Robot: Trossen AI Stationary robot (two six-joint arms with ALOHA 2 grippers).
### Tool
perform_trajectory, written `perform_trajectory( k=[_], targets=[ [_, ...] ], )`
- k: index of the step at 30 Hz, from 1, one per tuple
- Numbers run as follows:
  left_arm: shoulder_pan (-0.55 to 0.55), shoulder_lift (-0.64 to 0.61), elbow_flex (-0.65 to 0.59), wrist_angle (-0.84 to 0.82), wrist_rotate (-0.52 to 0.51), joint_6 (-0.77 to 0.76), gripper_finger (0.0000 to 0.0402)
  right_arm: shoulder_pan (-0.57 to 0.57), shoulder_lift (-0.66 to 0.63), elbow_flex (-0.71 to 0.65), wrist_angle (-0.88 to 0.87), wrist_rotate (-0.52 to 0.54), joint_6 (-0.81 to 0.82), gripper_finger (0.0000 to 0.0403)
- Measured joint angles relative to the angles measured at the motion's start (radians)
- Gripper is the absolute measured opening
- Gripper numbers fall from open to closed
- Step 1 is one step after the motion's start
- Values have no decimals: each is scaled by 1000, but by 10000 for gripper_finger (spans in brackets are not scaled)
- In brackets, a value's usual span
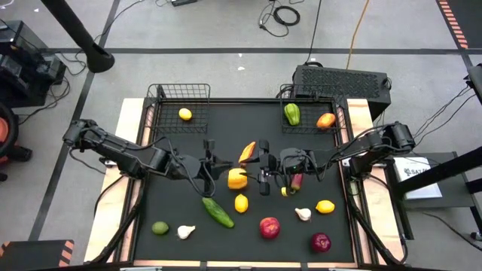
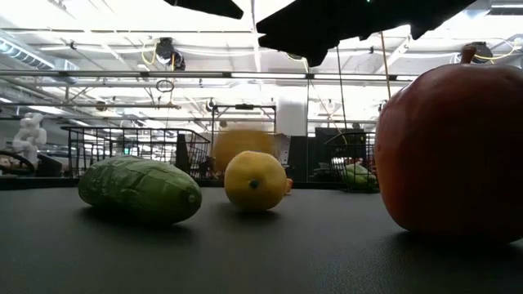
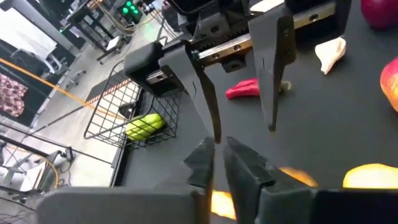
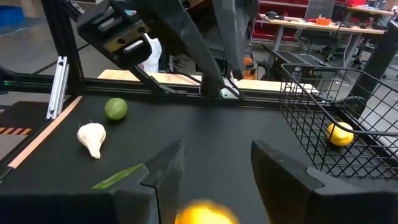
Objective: Sort produce into baskets
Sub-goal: Put the yellow bell pepper into the right black wire basket
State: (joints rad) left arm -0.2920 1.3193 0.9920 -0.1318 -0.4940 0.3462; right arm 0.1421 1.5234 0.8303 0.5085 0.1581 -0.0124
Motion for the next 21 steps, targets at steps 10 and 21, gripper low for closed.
perform_trajectory(
  k=[10, 21],
  targets=[
    [45, 0, 0, -204, 12, -218, 38, 0, 0, -1, -79, -1, 0, 175],
    [18, 0, -103, -270, 245, -466, 48, 58, 0, -2, -321, -8, 179, 199]
  ],
)
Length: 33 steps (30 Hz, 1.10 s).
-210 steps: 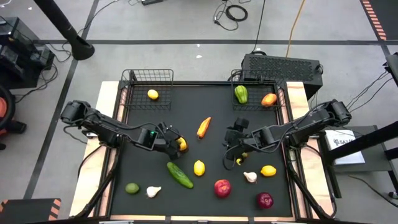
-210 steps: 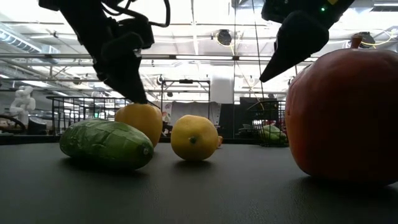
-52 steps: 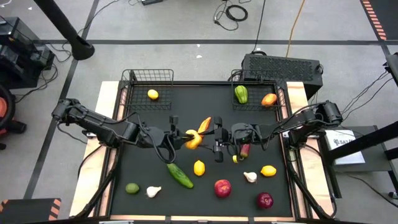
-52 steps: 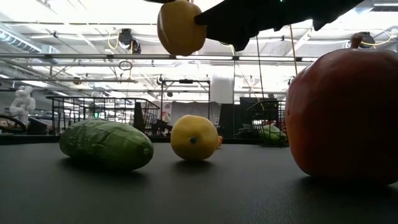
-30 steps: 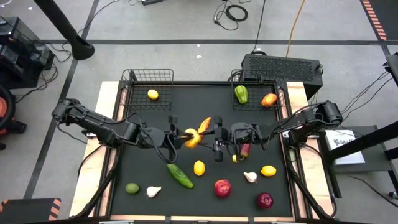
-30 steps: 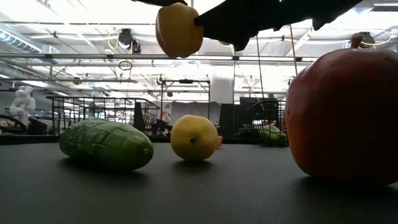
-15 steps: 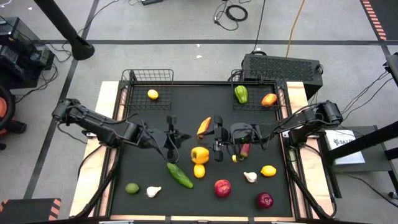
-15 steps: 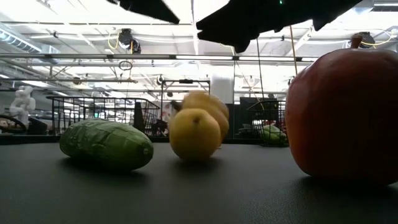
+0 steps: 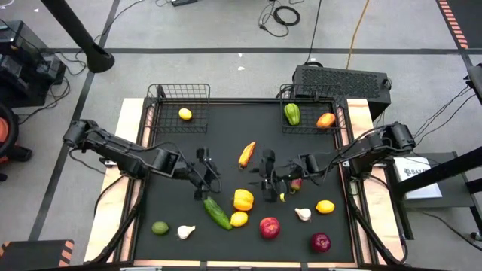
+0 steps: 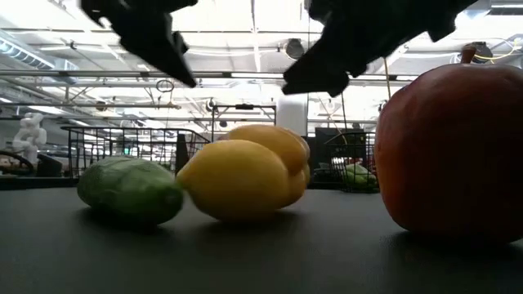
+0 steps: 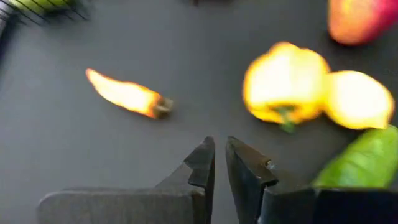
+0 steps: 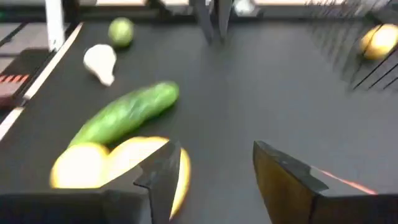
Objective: Sort produce into baskets
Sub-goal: Put the yellow bell pepper into the right black wire basket
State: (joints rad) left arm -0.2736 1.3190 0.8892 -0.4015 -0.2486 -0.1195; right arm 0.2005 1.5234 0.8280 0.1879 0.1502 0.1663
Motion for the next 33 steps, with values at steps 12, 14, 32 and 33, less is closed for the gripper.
perform_trajectory(
  k=[12, 14, 32, 33],
  targets=[
    [-113, 0, -178, 270, -91, -157, 48, 219, 0, 70, -88, 194, 227, 300],
    [-114, 0, -207, 325, -123, -134, 48, 245, 1, 100, -137, 277, 241, 316],
    [-113, 186, -276, 597, -63, -20, 48, 243, 302, 408, -559, 402, 632, 372],
    [-113, 198, -277, 615, -58, -9, 48, 241, 320, 440, -596, 402, 634, 378]
  ],
)
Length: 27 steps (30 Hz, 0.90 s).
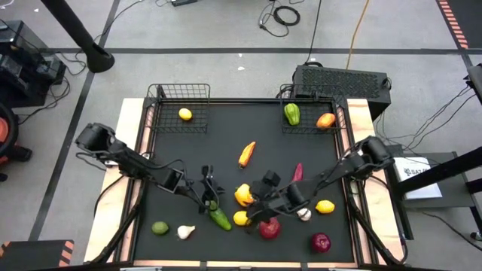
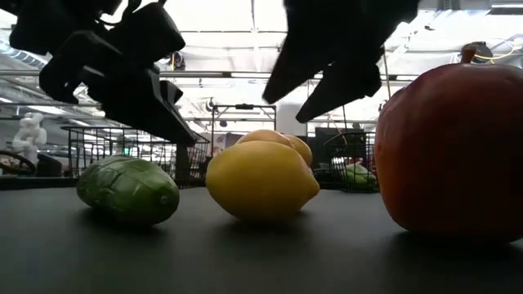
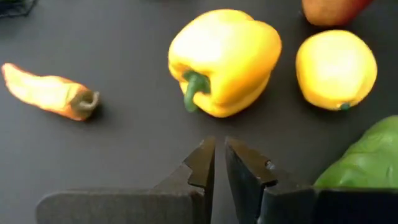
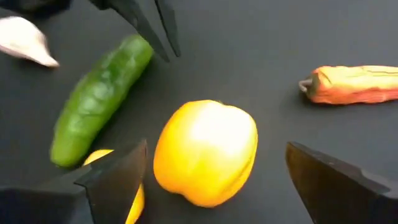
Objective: Sort produce into baskets
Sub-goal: Put the yellow bell pepper into the right black wire basket
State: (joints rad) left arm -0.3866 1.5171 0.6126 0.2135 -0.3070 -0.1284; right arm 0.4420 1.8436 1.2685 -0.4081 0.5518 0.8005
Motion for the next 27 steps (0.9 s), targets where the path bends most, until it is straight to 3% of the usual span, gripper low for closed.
perform_trajectory(
  k=[8, 17, 27],
  targets=[
    [13, 71, 0, 76, 9, 33, 48, -36, 110, 152, -140, -2, 145, 398],
    [21, 75, 1, 72, -1, 37, 48, -55, 135, 175, -157, 5, 313, 400],
    [21, 75, 1, 74, -1, 33, 48, -62, 155, 175, -161, -21, 341, 400]
  ],
)
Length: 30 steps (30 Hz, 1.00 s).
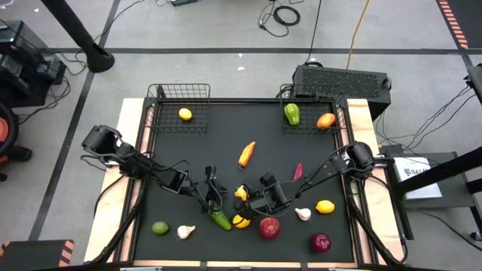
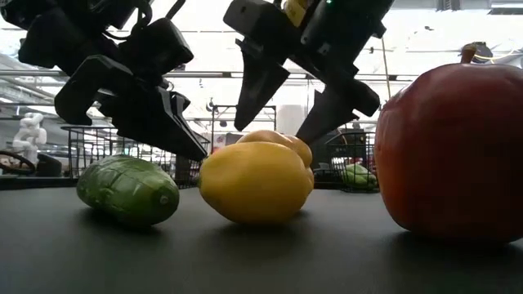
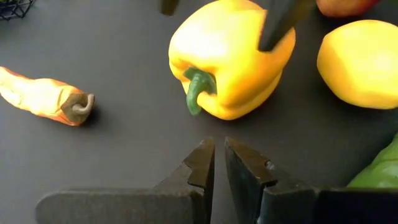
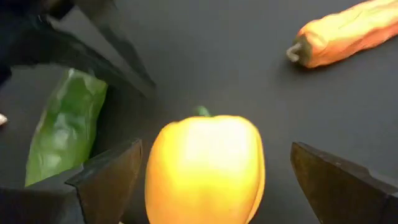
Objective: Sort produce into baskets
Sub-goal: Put the yellow bell pepper into the right black wire basket
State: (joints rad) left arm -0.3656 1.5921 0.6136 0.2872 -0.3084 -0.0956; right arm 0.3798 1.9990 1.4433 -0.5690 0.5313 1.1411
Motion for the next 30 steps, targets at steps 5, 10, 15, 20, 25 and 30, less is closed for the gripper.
perform_trajectory(
  k=[5, 10, 15, 20, 25, 30],
  targets=[
    [0, 0, 0, 1, -1, 0, 47, -3, 50, 0, 27, -15, 0, 400],
    [0, 0, 0, 0, -2, -1, 47, -15, 63, 0, 27, -34, -13, 400],
    [5, 0, 0, 0, -3, -1, 47, -21, 62, 0, 24, -32, -57, 395],
    [17, 0, 0, 0, -4, -1, 47, -22, 62, -1, 14, -38, -88, 373],
    [19, 0, 0, 0, -4, -1, 47, -22, 62, -1, 15, -42, -103, 347],
    [19, 0, 0, -5, -4, -1, 47, -26, 61, -1, 16, -51, -114, 333]
  ],
)
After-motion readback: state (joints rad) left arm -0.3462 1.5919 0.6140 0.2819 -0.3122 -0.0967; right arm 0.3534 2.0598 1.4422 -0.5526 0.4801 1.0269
